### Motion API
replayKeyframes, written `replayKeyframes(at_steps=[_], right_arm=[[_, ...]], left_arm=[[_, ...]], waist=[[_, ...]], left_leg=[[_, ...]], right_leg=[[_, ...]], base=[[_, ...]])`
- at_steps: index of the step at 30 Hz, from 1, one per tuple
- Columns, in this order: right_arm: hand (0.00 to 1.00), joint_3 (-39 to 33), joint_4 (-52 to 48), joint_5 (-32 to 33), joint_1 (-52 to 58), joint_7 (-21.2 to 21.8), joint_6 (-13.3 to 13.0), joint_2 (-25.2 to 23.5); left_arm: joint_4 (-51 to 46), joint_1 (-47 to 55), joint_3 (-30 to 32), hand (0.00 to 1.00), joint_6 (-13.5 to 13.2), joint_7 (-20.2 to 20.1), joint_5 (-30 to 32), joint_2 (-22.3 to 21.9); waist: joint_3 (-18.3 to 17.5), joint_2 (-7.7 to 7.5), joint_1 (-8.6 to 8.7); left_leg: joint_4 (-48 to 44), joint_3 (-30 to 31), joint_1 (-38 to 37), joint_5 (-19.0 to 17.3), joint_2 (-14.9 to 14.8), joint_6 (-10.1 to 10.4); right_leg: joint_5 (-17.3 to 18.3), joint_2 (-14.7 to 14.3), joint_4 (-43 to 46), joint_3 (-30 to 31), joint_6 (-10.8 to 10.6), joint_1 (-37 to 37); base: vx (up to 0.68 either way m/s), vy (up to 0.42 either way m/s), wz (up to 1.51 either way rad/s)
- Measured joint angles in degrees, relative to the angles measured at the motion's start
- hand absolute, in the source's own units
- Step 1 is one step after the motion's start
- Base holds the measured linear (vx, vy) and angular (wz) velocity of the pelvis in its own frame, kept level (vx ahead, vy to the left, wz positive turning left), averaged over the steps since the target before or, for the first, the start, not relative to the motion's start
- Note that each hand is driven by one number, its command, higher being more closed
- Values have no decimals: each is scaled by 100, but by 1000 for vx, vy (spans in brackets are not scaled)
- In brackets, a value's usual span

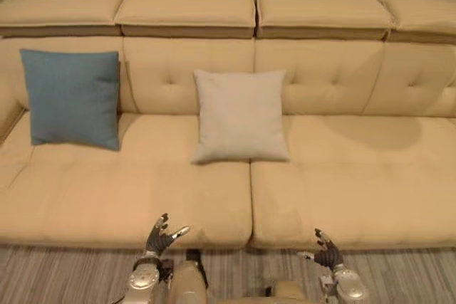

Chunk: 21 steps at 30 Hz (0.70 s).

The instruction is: Pick up cushions and gather them together orderly.

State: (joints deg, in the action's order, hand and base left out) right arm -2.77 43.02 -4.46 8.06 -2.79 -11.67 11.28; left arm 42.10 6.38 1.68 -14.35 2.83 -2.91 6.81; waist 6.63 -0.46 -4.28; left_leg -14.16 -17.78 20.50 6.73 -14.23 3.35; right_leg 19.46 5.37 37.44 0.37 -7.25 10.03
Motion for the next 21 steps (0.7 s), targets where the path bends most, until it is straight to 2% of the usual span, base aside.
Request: replayKeyframes(at_steps=[2, 3, 4, 5, 6, 7, 8, 9, 10, 12, 13, 15, 17, 19, 21], right_arm=[[0, -17, 97, 41, -131, -75, 77, 37], [0, -108, 174, 51, -121, -85, 100, 42], [0, -155, 185, 60, -115, -90, 101, 27], [0, -244, 208, 103, -43, -104, 101, 8], [0, -320, 227, 137, -24, -101, 101, -1], [0, -357, 244, 170, -12, -106, 100, 4], [0, -409, 244, 170, 5, -122, 102, 20], [0, -415, 244, 169, 7, -124, 102, 28], [0, -429, 245, 165, -21, -123, 102, 25], [0, -417, 243, 163, -102, -122, 102, 5], [0, -416, 281, 162, -201, -118, 104, -81], [0, -413, 285, 161, -179, -81, 101, -136], [0, -478, 289, 162, -157, -87, 100, -117], [0, -532, 301, 162, -151, -85, 101, -129], [0, -568, 330, 165, -89, -89, 104, -126]], left_arm=[[27, 36, -123, 0, 26, -1, -43, -82], [28, 45, -168, 0, 40, -8, -53, -118], [27, 45, -168, 0, 40, -9, -58, -123], [25, 51, -165, 0, 37, -10, -57, -116], [24, 79, -157, 0, 36, -10, -53, -102], [26, 121, -155, 0, 37, -16, -45, -99], [21, 136, -148, 0, 36, -20, -42, -99], [17, 143, -141, 0, 34, -20, -42, -94], [19, 198, -128, 0, 36, -21, -42, -89], [19, 305, -127, 0, 36, -19, -40, -90], [25, 356, -111, 0, 44, -5, -38, -54], [30, 439, -119, 0, 43, 10, -33, -39], [31, 428, -141, 0, 42, 8, 23, -31], [34, 406, -174, 0, 42, 7, 24, 7], [34, 367, -253, 0, 43, -13, 26, 51]], waist=[[89, 225, 68], [136, 255, 159], [141, 259, 185], [173, 194, 184], [163, 129, 178], [163, 112, 219], [168, 106, 223], [162, 114, 204], [160, 117, 184], [147, 149, 179], [126, 117, 180], [15, 10, 187], [-20, -7, 256], [-26, -18, 360], [-31, -22, 385]], left_leg=[[597, 41, 68, 418, -168, -28], [846, 37, 53, 218, -237, 116], [867, -6, 46, 135, -254, 196], [590, -109, -15, 84, -237, 239], [190, -90, -46, 64, -167, 214], [-475, 25, -72, -173, -29, 126], [-967, 108, -137, -697, 42, 51], [-1182, 157, -187, -923, 43, 42], [-1413, 315, -368, -1324, 76, 53], [-1158, 537, -684, -1682, 233, 210], [-809, 496, -856, -1853, 348, 368], [-449, 329, -990, -1865, 552, 421], [-151, 303, -1106, -1865, 778, 420], [-82, 232, -1158, -1865, 858, 419], [-85, -44, -1274, -1880, 880, 392]], right_leg=[[307, -279, -572, -220, 323, -69], [236, -325, -741, -394, 454, -86], [177, -301, -813, -511, 556, -101], [80, -193, -933, -734, 716, -87], [54, -83, -989, -826, 734, -74], [-56, -16, -1054, -829, 724, -75], [-199, 15, -1153, -799, 693, -51], [-273, 15, -1200, -759, 677, -3], [-391, 10, -1256, -605, 597, 89], [-464, -29, -1272, -356, 513, 218], [-541, -9, -1299, -100, 394, 326], [-813, 71, -1692, 112, 251, 305], [-1120, 112, -2252, 370, 171, 175], [-1311, 142, -2485, 544, 120, 113], [-1530, 126, -2671, 868, 47, 117]], base=[[-389, -264, 10], [-399, -214, 37], [-380, -139, 36], [-274, -63, 16], [-312, -76, 11], [-301, -42, 5], [-279, -4, 4], [-306, 113, -22], [-217, 144, -40], [-190, 183, -59], [-186, 188, -59], [-136, 176, -54], [-39, 188, -49], [9, 178, -47], [48, 128, -76]])
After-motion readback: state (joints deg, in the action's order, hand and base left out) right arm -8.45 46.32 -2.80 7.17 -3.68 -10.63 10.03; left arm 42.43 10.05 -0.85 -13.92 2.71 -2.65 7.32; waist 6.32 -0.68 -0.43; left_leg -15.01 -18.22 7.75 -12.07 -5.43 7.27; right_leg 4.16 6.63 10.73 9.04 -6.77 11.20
